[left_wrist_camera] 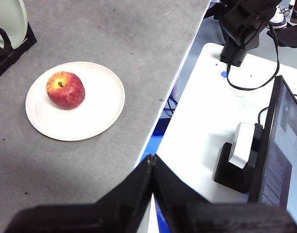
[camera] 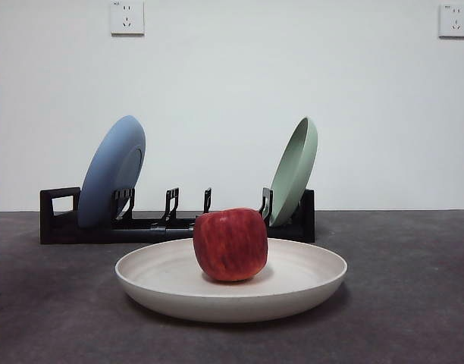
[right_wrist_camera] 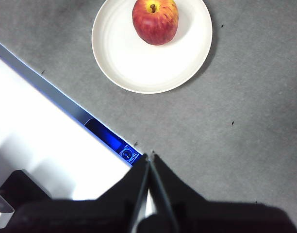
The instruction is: Take the yellow plate from the plate rack,put the plate on the table,take the apple from the table,put the apple in the plate
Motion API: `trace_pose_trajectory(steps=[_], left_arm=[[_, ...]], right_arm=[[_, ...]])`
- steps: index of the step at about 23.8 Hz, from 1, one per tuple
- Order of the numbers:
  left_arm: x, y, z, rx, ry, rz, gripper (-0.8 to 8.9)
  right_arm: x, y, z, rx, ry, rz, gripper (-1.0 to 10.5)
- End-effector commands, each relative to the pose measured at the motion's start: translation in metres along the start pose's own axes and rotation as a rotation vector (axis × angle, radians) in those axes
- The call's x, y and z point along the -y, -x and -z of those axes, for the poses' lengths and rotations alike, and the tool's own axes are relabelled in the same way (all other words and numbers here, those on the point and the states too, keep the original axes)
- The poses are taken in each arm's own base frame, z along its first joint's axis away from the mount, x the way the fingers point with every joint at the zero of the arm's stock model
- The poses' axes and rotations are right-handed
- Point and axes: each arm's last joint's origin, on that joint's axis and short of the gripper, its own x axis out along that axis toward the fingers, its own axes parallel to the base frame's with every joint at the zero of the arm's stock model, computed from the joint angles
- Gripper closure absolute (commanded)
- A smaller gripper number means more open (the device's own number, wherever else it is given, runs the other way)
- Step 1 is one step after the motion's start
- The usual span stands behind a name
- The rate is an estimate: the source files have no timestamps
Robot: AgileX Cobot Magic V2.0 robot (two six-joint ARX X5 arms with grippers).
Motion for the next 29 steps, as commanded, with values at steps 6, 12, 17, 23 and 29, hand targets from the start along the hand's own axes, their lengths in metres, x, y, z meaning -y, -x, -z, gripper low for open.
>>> trace_pose_trajectory(steps=[6,12,17,23,29], left_arm=[[0.000,0.001,-0.001,0.006,-0.016,0.007,8.18],[0.000,0.001,-0.001,0.006,-0.016,0.007,8.18],[0.000,0.000,-0.001,0.004,-0.016,0.006,8.18],[0.001,0.000,-0.005,0.051,-0.021,0.006,8.18],[-0.004,0.009,-0.038,0.399,-0.276,-0.167,8.18]], right_arm=[[0.002,0.000,0.000,0.010,-0.010,0.066,9.5],[0.004,0.000,-0.001,0.020,-0.010,0.132,9.5],[0.005,0.000,-0.001,0.029,-0.010,0.185,9.5],[0.006,0.000,-0.001,0.031,-0.010,0.201,9.4],[0.006,0.000,-0.001,0.031,-0.010,0.201,9.5]])
